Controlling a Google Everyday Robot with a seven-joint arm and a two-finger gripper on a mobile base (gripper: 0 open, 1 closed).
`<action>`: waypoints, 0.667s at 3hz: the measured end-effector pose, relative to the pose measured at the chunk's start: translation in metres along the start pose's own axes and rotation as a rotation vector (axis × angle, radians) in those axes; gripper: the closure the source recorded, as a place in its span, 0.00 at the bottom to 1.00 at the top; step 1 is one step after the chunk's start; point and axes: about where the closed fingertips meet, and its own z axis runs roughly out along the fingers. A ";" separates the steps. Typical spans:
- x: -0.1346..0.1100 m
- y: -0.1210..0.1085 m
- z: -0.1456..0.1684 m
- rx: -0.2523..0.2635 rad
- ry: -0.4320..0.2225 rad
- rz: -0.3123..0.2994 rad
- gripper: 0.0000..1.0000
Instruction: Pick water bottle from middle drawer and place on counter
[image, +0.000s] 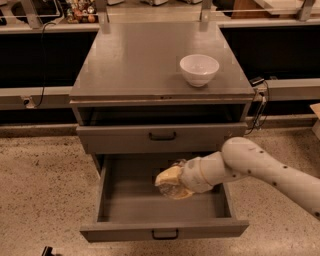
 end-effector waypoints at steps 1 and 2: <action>-0.007 0.022 -0.081 0.103 0.039 0.052 1.00; 0.000 0.030 -0.142 0.199 0.115 0.015 1.00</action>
Offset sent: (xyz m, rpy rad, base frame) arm -0.0207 -0.1943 0.1125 0.2449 -0.2355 -0.1852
